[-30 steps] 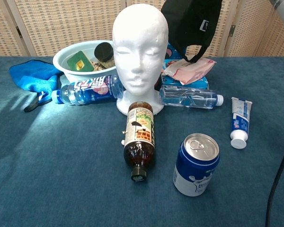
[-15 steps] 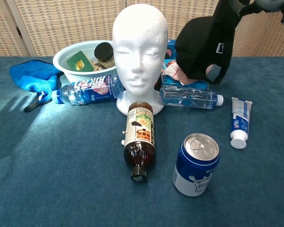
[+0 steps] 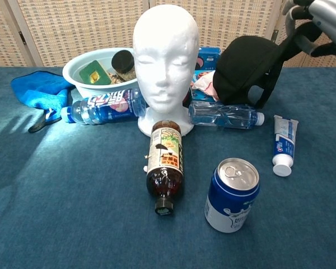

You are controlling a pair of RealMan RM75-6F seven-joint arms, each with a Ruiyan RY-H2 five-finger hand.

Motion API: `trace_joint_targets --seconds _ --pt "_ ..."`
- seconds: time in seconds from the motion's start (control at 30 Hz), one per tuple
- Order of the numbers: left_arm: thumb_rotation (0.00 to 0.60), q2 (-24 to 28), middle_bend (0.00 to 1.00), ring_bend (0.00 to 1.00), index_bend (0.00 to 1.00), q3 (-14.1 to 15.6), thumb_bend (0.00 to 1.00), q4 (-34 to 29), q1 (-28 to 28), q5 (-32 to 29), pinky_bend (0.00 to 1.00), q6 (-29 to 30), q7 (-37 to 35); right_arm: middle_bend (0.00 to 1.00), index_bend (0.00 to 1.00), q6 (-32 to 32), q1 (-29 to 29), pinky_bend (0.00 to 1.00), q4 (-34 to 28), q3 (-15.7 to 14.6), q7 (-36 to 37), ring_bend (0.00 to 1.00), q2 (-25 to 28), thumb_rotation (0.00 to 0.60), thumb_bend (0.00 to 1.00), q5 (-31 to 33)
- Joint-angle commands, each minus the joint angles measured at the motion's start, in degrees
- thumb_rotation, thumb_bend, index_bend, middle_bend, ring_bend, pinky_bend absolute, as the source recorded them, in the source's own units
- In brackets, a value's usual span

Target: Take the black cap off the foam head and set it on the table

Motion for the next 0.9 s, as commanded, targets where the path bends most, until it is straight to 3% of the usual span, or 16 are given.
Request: trace_joint_targets --seconds 0.03,0.2,0.27,0.37,0.47,0.9 --pt "0.6 0.1 0.0 0.0 0.08 0.1 0.49 0.1 0.1 0.0 0.0 0.1 -0.2 0.23 0.46 -1.1 -2.0 0.0 -3.1 -1.0 -2.8 0.04 1.1 0.6 0.34 -0.1" --pt "0.6 0.0 0.0 0.0 0.08 0.2 0.49 0.3 0.2 -0.1 0.0 0.0 -0.3 0.16 0.27 -4.1 -4.3 0.0 -9.7 -1.5 -6.8 0.0 3.4 0.6 0.04 1.0" --pt "0.6 -0.1 0.0 0.0 0.08 0.1 0.49 0.5 0.2 -0.2 0.0 0.2 -0.2 0.12 0.2 -5.6 -5.0 0.0 -13.1 -1.4 -8.6 0.0 4.8 0.6 0.0 1.7" --pt "0.6 -0.2 0.0 0.0 0.08 0.1 0.49 0.6 0.2 -0.1 0.0 0.2 -0.2 0.07 0.07 -7.2 -5.8 0.0 -18.9 -1.1 -11.6 0.0 7.2 0.6 0.0 2.8" --pt "0.6 -0.2 0.0 0.0 0.08 0.1 0.49 0.6 0.2 0.0 0.0 0.1 -0.3 0.04 0.01 -8.5 -6.7 0.0 -24.0 -1.1 -13.8 0.0 9.5 0.6 0.0 3.4" --pt "0.6 0.0 0.0 0.0 0.08 0.2 0.49 0.7 0.5 0.2 0.0 0.6 -0.5 0.0 0.0 -12.7 -9.7 0.0 -36.5 -4.4 -19.1 0.0 16.9 0.6 0.0 1.9"
